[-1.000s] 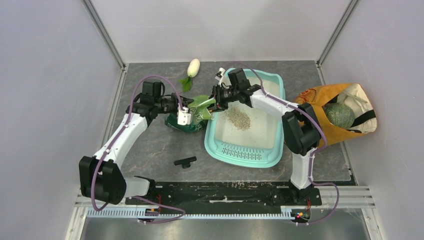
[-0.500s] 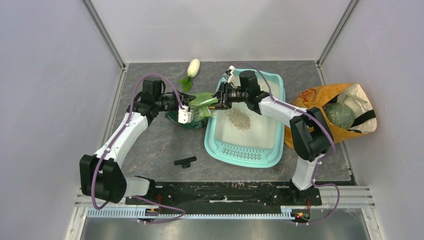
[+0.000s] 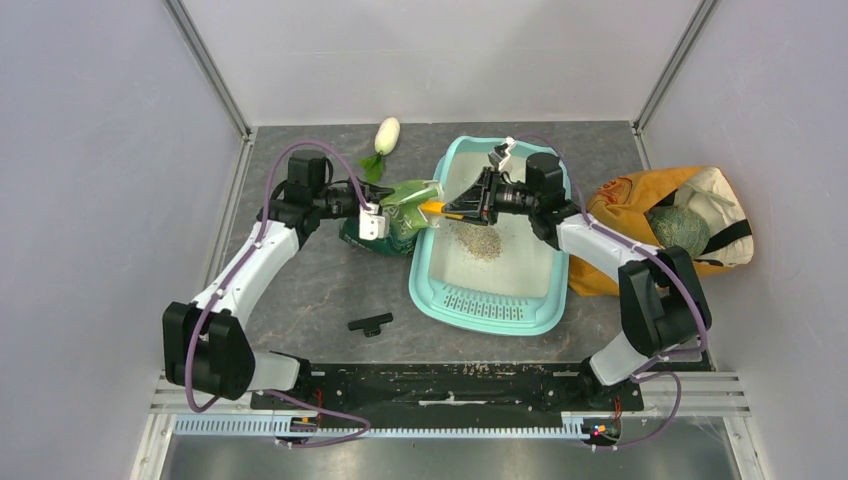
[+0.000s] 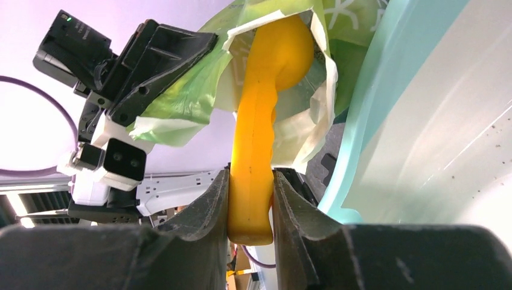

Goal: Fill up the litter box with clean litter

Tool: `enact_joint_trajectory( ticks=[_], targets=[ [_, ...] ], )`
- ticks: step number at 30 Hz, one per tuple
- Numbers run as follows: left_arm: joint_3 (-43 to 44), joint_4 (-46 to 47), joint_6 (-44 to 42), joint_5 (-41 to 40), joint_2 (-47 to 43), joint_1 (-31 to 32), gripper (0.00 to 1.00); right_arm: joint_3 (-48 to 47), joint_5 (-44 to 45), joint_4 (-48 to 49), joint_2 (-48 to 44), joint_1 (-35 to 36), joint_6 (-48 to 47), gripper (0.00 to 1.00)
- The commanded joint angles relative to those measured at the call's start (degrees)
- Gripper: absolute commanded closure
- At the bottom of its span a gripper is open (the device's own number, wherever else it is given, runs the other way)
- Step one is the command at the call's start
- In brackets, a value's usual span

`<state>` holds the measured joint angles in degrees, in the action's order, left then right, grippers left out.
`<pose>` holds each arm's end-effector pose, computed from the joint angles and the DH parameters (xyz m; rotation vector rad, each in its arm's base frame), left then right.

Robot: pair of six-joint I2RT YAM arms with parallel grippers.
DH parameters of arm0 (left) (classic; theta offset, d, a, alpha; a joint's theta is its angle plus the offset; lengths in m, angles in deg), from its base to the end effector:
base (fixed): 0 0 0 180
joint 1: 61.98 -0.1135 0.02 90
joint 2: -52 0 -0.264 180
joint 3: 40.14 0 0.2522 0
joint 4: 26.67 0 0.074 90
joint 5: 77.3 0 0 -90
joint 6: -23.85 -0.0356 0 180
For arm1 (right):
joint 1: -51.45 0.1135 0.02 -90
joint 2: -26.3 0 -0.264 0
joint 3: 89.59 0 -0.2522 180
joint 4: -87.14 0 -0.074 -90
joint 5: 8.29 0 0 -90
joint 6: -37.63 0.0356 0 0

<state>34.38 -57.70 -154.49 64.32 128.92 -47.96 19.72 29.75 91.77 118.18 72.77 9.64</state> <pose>0.2770 -0.0979 0.3071 1.7522 0.7887 -0.1123 0.3212 0.1555 0.2589 0.0141 2.1806 1.7624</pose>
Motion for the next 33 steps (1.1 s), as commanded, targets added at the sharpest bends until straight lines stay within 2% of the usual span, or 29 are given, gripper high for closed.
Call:
enact_joint_trajectory(
  ticks=[1, 15, 33],
  targets=[
    [4.1, 7.4, 1.1, 5.0, -0.1, 1.2, 0.98, 1.5, -3.7, 9.7, -5.6, -1.5, 3.1, 1.0],
    [4.9, 10.2, 4.8, 5.4, 0.4, 1.6, 0.98, 7.9, -7.4, 4.0, -12.6, -8.8, 2.0, 1.0],
    [5.7, 11.9, 6.6, 4.7, 1.0, 2.1, 0.98, 14.0, -12.0, -9.5, -22.6, -18.1, -3.3, 1.0]
  ],
)
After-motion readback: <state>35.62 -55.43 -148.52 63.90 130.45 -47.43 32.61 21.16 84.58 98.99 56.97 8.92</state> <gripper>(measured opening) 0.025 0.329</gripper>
